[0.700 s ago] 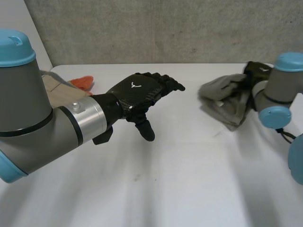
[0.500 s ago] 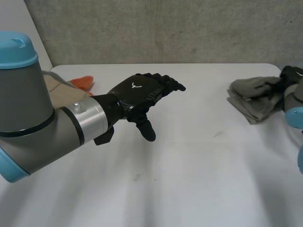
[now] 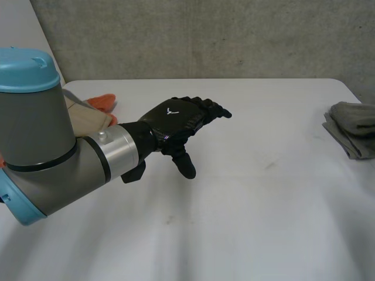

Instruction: Fold the laundry.

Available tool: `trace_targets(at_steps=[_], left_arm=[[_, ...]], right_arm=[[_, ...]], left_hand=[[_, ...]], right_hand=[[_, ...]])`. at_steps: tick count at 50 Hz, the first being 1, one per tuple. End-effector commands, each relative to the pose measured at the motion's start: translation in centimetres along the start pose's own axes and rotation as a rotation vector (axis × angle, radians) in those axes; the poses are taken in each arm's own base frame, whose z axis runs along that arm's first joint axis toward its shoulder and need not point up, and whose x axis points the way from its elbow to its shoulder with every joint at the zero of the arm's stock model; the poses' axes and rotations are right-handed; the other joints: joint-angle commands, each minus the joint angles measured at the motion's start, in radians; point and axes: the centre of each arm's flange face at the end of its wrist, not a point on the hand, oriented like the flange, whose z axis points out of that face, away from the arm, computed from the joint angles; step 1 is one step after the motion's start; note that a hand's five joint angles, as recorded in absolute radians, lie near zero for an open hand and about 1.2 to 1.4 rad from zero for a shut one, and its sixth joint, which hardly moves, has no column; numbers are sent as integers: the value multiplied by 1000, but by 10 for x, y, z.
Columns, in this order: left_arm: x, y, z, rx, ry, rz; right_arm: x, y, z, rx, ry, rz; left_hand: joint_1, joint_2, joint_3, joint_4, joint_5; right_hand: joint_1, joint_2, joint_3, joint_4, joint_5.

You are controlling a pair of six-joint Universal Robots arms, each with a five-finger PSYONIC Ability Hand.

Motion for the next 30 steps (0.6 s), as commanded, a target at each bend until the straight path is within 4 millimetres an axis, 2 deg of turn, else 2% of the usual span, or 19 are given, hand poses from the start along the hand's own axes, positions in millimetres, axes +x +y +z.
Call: trace_targets(at_steps=[1, 6, 7, 12, 15, 19, 22, 24, 25, 28, 29, 30], left_arm=[[0, -1, -1, 2, -2, -6], [-1, -3, -2, 9, -5, -5], [-1, -5, -3, 12, -7, -3], [-2, -6, -3, 16, -9, -1], [-2, -7, -3, 19, -10, 1], [-2, -12, -5, 32, -14, 8], [-8, -16, -7, 45, -34, 13], [-12, -17, -7, 53, -58, 16], [-15, -19, -8, 59, -74, 17], [-27, -23, -9, 83, -149, 30], [-30, -24, -9, 91, -173, 33], [-38, -27, -11, 110, -223, 42]], right_arm=[[6, 2, -19, -112, -11, -52], [29, -8, -30, -143, 24, -142], [41, -14, -32, -139, 41, -193], [69, -34, -33, -87, 94, -369], [87, -58, -31, -12, 152, -477], [92, -94, -35, 112, 197, -536], [87, -114, -39, 211, 181, -520], [76, -123, -45, 257, 146, -505], [53, -129, -56, 307, 75, -480], [19, -133, -75, 361, -43, -434], [-4, -135, -90, 403, -126, -401], [-17, -134, -100, 423, -177, -385]], left_hand=[[5, -13, -21, -11, -31], [5, -13, -21, -11, -31], [5, -13, -21, -11, -31], [5, -13, -21, -11, -31], [5, -13, -21, -11, -31], [2, -16, -23, -14, -34], [5, -13, -21, -11, -31], [5, -13, -21, -11, -31], [5, -13, -21, -11, -31], [5, -13, -21, -11, -31], [2, -16, -23, -14, -34], [-1, -19, -26, -17, -37]], right_hand=[[-193, -382, -411, -427, -399], [-193, -382, -411, -427, -399], [-193, -382, -411, -427, -399], [-193, -382, -411, -427, -399], [-193, -382, -411, -427, -399], [-193, -382, -411, -427, -399], [-193, -382, -411, -427, -399], [-193, -382, -411, -427, -399], [-193, -382, -411, -427, -399], [-193, -382, -411, -427, -399], [-193, -382, -411, -427, -399], [-193, -382, -411, -427, -399]])
